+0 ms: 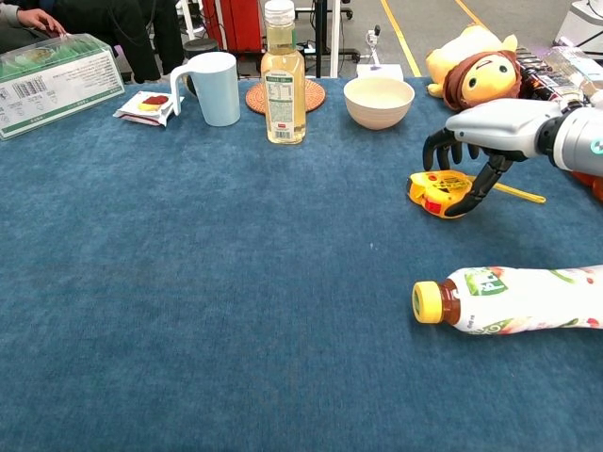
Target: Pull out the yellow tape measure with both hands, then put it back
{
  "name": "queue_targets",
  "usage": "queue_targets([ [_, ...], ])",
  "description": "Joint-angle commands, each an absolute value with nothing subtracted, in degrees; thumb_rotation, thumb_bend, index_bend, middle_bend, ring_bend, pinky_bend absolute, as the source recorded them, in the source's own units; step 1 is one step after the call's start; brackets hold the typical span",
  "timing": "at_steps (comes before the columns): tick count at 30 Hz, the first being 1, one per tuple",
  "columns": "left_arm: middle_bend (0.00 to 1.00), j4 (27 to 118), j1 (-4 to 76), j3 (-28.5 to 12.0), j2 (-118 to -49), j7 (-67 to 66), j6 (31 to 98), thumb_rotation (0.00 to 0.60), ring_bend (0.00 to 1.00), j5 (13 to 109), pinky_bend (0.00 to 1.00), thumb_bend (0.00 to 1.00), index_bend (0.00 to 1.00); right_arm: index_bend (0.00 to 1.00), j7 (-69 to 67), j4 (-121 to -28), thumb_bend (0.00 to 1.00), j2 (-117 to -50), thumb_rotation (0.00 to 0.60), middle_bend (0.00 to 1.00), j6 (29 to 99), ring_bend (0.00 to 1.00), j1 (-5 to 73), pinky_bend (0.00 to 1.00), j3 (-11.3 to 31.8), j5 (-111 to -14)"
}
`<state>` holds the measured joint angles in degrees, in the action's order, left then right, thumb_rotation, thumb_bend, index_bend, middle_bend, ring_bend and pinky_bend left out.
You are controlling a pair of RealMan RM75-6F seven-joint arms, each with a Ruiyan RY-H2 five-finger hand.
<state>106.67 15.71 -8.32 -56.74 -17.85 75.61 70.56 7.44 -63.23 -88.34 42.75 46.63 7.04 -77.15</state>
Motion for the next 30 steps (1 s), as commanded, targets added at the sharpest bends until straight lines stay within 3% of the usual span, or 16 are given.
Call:
queue_targets([
  [1,0.38,106.6,15.7,-8.2,-56.8,-17.7,75.7,0.6,0.31,70.5,0.33,0.2,0.46,0.32,7.3,-62.7,0.03,-88.7,0.388,0.38,42.6,0.35,46.7,0.35,6.9,-77.0],
  [7,0.38,106.4,15.6,-8.0,-56.8,-17.6,75.7,0.6,0.31,70.4,0.33,0.2,0.46,0.36,7.0,-61.7,0.03,-89.5,0.396,0.4,42.4,0.38,46.9,0.37,6.8,-76.8],
  [17,0.38,105.9,15.4,-7.6,-56.9,-17.2,75.7,0.6,0.31,70.1,0.33,0.21,0.46,0.46,6.3,-59.8,0.05,-90.6,0.478,0.47,41.8,0.44,47.4,0.41,6.6,-76.8],
  [30,0.38,105.8,16.4,-7.4,-57.4,-17.0,74.1,0.6,0.31,70.0,0.34,0.2,0.46,0.56,4.0,-60.7,0.06,-89.3,0.47,0.57,43.8,0.55,46.4,0.5,6.3,-77.6],
])
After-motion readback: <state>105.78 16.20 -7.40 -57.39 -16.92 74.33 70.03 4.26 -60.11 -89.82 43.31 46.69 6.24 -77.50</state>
